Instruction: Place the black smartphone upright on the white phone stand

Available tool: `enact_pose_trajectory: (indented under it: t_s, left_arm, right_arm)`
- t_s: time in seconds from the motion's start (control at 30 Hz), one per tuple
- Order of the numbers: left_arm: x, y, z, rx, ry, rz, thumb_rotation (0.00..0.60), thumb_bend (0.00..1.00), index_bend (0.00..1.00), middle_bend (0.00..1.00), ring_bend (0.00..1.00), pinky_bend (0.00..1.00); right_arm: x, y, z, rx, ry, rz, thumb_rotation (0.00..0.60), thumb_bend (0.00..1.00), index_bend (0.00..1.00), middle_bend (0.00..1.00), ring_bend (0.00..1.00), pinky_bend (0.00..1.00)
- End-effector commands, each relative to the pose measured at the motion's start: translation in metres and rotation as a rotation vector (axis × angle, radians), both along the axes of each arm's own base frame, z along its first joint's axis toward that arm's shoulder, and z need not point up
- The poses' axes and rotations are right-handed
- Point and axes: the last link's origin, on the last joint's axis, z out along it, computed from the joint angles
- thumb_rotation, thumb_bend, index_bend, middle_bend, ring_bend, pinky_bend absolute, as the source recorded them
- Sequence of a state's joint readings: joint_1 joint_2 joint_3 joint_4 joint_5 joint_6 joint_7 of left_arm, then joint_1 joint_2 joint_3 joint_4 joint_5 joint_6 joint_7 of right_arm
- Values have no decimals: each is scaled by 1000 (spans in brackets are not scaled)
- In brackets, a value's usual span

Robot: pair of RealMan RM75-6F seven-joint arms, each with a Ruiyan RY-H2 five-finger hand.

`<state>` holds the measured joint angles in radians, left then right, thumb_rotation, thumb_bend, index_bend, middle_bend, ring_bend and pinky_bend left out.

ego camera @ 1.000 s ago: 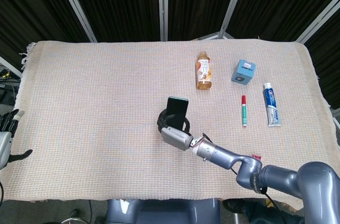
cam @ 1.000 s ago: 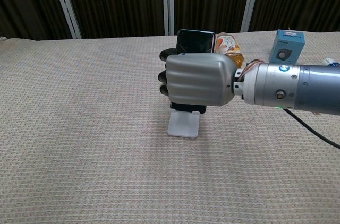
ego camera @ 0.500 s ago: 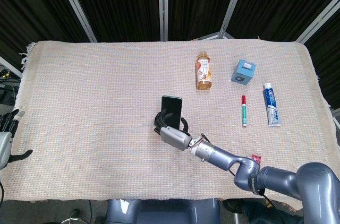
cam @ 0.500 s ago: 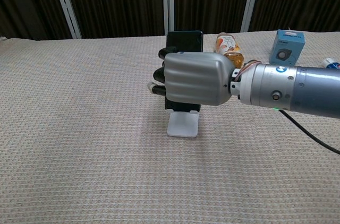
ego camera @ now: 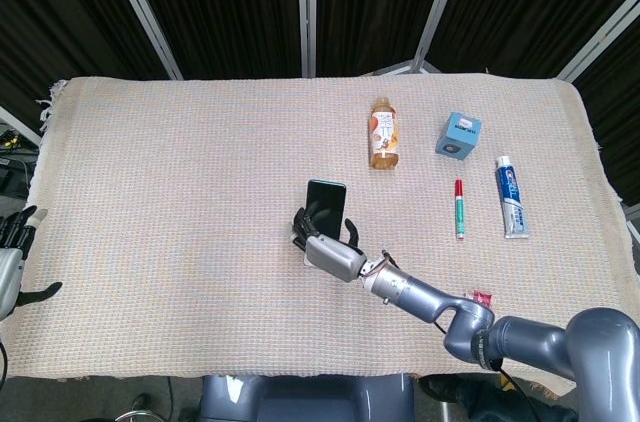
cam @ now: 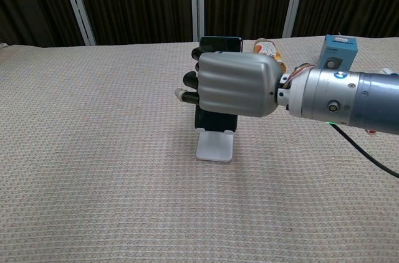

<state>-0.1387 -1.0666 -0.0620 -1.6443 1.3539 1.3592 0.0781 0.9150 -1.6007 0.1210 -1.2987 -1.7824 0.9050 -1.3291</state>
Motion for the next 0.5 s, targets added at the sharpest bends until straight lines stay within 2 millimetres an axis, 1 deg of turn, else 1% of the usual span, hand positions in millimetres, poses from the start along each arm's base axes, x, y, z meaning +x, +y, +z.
enact_pose_trajectory:
  t_s: [0.03,0.13,0.2,0.23,0.27,0.33,0.37,0.43,0.5]
  left_arm:
    - [0,0,0,0,-2,-2,600,0,0,0,0,0]
    - [2,-1,1,-1,-8,-8,600,0,0,0,0,0]
    - [3,-2,2,1,-15,-16,600,0,0,0,0,0]
    - [4,-3,2,2,-20,-21,600,0,0,0,0,0]
    - [5,-3,3,3,-23,-25,600,0,0,0,0,0]
    - [6,-5,5,5,-30,-37,600,0,0,0,0,0]
    - [7,-5,5,6,-32,-41,600,0,0,0,0,0]
    - [9,-7,7,9,-39,-56,600,0,0,0,0,0]
    - [10,-8,7,9,-48,-68,600,0,0,0,0,0]
  right_arm:
    - [1,1,7,-7,-20,6,600,110,146,257,505,389]
    - [4,4,22,-18,-64,15,600,111,143,254,505,388]
    - [6,6,40,-32,-120,13,600,111,139,254,505,386]
    - [5,7,52,-42,-158,4,600,111,137,253,505,385]
    - [2,7,59,-48,-179,-5,600,111,137,252,505,385]
    - [-6,9,79,-62,-230,-38,600,111,135,249,505,376]
    - [-9,10,85,-68,-247,-53,600,111,134,247,505,370]
    - [-28,12,110,-91,-333,-138,600,109,128,238,492,333]
    - [-46,17,126,-94,-420,-224,600,103,119,220,457,274]
